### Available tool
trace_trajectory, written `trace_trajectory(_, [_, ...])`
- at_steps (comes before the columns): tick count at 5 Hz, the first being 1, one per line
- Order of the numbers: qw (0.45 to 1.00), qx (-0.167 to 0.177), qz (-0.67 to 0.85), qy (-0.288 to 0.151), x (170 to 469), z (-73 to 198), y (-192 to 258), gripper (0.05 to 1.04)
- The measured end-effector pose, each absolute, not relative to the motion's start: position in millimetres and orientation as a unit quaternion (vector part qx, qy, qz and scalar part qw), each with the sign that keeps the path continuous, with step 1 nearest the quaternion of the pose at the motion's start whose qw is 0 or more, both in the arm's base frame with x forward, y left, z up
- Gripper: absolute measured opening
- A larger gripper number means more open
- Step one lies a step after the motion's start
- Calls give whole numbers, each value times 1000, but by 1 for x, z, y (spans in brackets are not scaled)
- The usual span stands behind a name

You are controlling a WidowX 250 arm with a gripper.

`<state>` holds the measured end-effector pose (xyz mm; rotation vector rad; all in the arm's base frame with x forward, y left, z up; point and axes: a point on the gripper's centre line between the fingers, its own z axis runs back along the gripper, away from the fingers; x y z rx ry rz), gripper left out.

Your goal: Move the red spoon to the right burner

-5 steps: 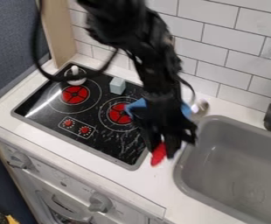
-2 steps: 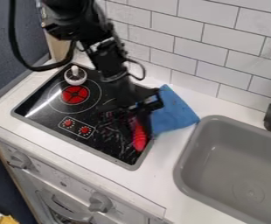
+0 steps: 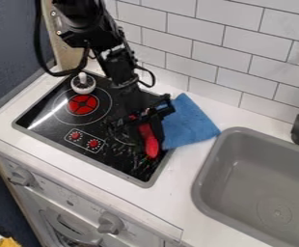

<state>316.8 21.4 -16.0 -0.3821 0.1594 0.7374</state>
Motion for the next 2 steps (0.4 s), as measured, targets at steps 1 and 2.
trace_trajectory(1, [906,-195,370,70,333,-15,27,416])
trace_trajectory(2, [905,-199,371,59,344,-9,29,416])
